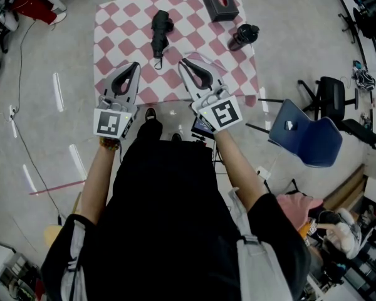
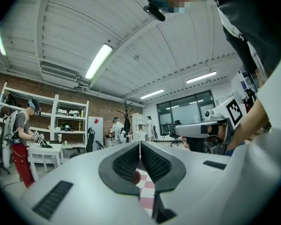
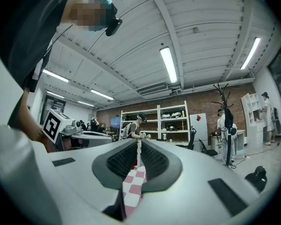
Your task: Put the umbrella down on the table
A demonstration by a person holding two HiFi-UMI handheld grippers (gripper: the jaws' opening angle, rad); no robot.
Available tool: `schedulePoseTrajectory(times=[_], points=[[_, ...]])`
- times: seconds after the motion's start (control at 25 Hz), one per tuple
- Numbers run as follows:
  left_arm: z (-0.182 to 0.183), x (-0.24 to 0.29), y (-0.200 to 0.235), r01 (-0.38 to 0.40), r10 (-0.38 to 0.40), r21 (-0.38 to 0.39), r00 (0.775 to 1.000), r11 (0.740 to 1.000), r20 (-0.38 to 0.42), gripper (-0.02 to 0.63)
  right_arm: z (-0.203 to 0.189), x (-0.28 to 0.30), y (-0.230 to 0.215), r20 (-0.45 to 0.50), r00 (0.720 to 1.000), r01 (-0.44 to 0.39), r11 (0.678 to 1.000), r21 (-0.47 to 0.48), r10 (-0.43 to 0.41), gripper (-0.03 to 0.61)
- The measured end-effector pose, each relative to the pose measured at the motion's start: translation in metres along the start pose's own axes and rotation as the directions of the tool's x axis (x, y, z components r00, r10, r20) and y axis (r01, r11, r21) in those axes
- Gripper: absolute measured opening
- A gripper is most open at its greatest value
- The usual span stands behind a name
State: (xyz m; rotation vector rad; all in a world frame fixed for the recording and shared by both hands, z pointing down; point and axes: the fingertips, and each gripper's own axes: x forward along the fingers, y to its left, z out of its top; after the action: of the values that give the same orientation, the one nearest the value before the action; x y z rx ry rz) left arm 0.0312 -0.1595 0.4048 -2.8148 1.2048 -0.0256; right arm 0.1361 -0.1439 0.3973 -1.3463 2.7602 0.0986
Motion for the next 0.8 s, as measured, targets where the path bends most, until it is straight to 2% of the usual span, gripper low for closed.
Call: schedulePoseTrajectory(times=[0.32, 0.68, 0.8], points=[[-0.001, 0.000, 0.001, -0.014, 0.014, 0.017, 1.000, 1.000, -0.026, 0.017, -0.011, -0.005, 0.002, -0.026, 1.000, 0.002, 1.000, 0.008, -0.002, 0.032], [-0.009, -0.001, 0.000, -0.021, 0.022, 0.003, 0.999, 1.000, -0.042, 0.017, -0.016, -0.008, 0.005, -0.031, 0.999, 0.010, 1.000, 0.025, -0.010, 0.025], [-0.009, -0.001, -0.004, -0.004, 0.004, 0.000, 1.000, 1.000, -0.011, 0.017, -0.018, -0.011, 0.005, -0.035, 0.999, 0.014, 1.000, 0.027, -0.013, 0.023]])
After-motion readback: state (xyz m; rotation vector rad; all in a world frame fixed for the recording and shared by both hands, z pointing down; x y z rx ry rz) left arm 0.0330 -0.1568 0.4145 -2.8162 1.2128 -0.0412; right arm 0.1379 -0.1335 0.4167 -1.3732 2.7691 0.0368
